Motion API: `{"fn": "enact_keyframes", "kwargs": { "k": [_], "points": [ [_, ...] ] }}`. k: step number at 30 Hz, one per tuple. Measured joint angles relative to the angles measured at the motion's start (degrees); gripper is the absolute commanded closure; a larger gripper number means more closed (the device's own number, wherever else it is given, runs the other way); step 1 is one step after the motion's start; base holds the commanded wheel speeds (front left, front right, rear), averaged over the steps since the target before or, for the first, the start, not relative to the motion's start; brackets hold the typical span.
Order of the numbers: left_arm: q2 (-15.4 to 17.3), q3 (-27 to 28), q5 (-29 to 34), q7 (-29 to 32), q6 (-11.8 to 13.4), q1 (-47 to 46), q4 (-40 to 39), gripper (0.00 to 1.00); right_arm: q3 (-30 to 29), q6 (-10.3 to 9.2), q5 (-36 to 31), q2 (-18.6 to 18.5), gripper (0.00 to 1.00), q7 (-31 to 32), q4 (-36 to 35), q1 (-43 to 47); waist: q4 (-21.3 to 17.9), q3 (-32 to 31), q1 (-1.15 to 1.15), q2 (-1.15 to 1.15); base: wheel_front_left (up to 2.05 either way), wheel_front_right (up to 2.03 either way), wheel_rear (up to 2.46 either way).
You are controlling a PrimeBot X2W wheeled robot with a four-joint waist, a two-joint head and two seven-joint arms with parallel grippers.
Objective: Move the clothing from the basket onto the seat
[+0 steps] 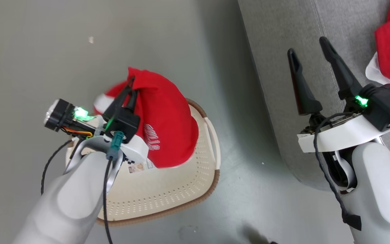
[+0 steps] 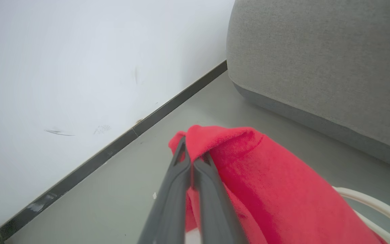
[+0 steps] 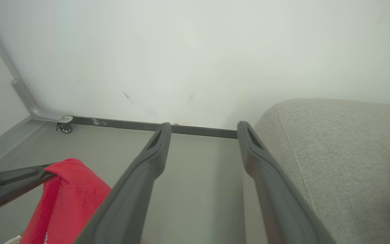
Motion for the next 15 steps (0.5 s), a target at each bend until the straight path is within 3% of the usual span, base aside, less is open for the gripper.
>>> {"fn": "enact_keyframes", "kwargs": {
  "k": [15],
  "points": [
    [3.7, 3.7, -2.3, -0.2, 0.8, 2.9, -12.9, 1.0, 4.9, 0.0, -1.2, -4.3, 0.0, 0.0, 4.7, 0.0, 5.1, -8.4, 0.0, 0.0, 0.0, 0.0, 0.0]
  ]
}}
